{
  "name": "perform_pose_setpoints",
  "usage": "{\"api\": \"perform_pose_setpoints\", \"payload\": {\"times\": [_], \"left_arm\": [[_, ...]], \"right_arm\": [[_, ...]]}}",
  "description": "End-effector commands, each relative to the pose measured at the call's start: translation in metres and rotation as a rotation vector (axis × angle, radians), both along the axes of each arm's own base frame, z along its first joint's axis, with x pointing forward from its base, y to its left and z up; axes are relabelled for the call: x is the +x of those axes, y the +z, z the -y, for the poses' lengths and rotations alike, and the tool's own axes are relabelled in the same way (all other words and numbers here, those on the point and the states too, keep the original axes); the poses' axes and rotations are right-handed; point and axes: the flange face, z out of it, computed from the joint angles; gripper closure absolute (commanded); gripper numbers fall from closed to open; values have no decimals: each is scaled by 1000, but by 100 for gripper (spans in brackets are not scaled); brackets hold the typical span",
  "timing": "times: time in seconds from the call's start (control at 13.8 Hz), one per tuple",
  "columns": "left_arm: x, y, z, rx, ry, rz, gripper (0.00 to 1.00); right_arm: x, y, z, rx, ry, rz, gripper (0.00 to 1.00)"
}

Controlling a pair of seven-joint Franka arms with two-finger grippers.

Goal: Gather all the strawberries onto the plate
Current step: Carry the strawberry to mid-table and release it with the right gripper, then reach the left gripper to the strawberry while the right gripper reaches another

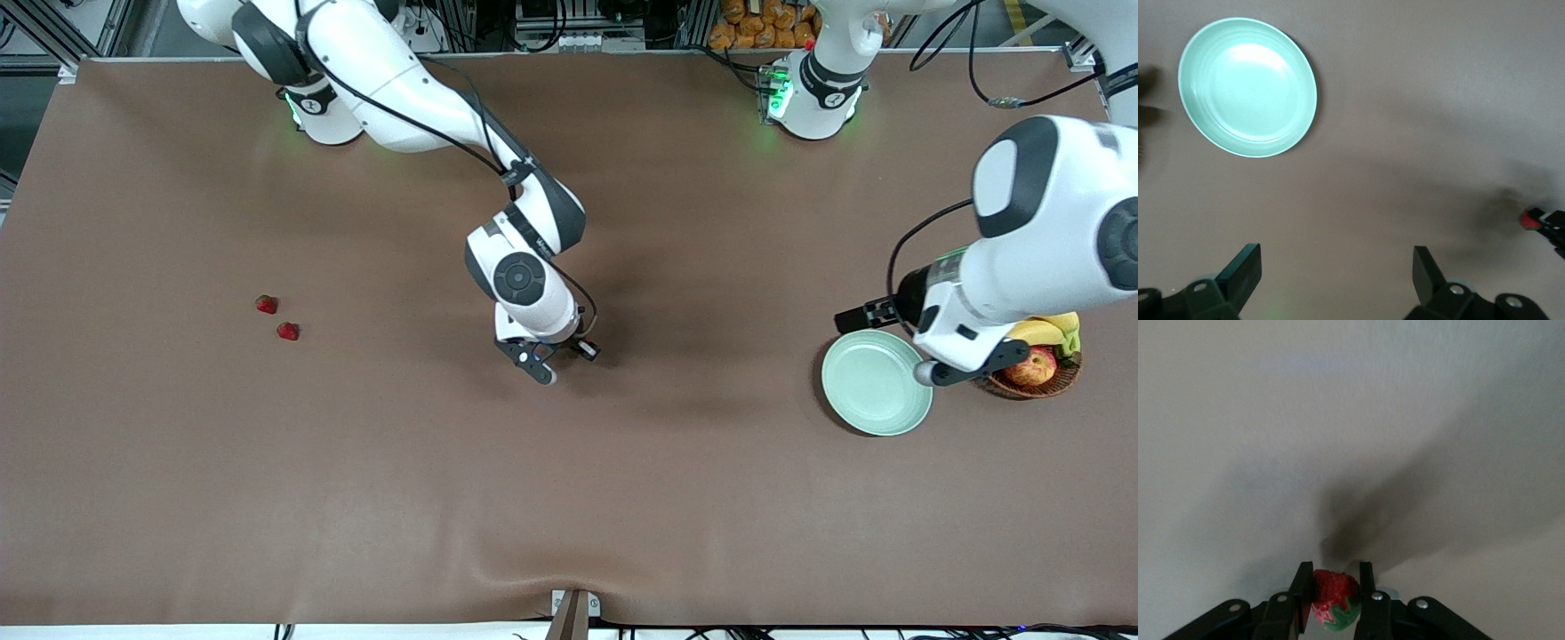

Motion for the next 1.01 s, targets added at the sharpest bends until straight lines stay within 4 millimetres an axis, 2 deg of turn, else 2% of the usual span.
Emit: {"api": "perform_pose_setpoints", "payload": {"times": [0.0,0.07,0.22,0.43,0.65,0.72,0.8,0.94], "left_arm": [[-17,-6,5,-11,19,24,0],[-17,-12,7,-11,29,34,0],[-20,-26,26,-12,51,45,0],[-21,-42,56,-19,90,60,0],[-21,-63,86,-30,74,64,0],[-23,-73,105,-33,48,64,0],[-25,-82,124,-33,17,70,0],[-31,-101,178,-22,-85,89,0]], "right_arm": [[-3,6,-10,5,-50,3,0],[-2,13,-12,8,-43,12,0],[8,33,-2,11,-57,5,0],[42,55,36,-20,-53,-43,0],[83,79,97,-12,24,-45,0],[95,92,119,-7,78,-34,0],[106,95,146,-11,120,-45,0],[127,103,210,-7,203,-88,0]]}}
